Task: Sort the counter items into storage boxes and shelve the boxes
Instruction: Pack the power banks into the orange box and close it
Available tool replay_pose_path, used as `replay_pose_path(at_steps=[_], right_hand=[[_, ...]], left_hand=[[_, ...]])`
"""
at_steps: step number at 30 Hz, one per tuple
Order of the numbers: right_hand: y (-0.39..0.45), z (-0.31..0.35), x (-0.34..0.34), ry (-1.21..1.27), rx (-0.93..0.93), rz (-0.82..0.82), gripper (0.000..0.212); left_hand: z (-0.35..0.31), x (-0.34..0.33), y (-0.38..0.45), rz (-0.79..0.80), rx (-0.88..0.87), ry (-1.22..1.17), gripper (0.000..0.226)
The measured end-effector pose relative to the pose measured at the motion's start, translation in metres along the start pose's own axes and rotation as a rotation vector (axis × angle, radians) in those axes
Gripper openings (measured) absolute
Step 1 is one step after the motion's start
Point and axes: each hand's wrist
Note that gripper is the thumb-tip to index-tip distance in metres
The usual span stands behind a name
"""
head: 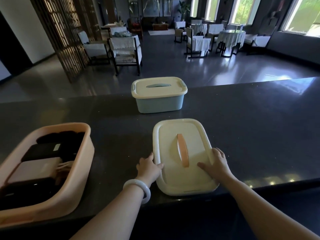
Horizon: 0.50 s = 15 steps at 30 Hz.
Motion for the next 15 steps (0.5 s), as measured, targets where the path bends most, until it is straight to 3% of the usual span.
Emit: replay_pose_path(at_steps=[3, 10, 15], right_hand=[[-0.003, 0.037, 0.01, 0.19, 0.02, -0.008, 0.082], [-0.028, 0.17, 0.013, 0.347, 0.086, -0.002, 0.064], [-0.074, 0.277, -0.031, 0.301, 0.167, 0.071, 0.049]], left_hand=[[-0.01, 0.029, -0.004, -0.083, -0.097, -0.18, 0.061], [-0.011, 0.154, -0.015, -0.327, -0.257, -0.157, 0.045], [0.04, 0.264, -0.029, -0.437, -0.18, -0.089, 0.036]])
Point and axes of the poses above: each hand's wrist, its own y-axis towards the middle knuckle, its own x-axis out of the back of the hand, z = x × y, and after that the axes turned 15 degrees about -y, right-handed
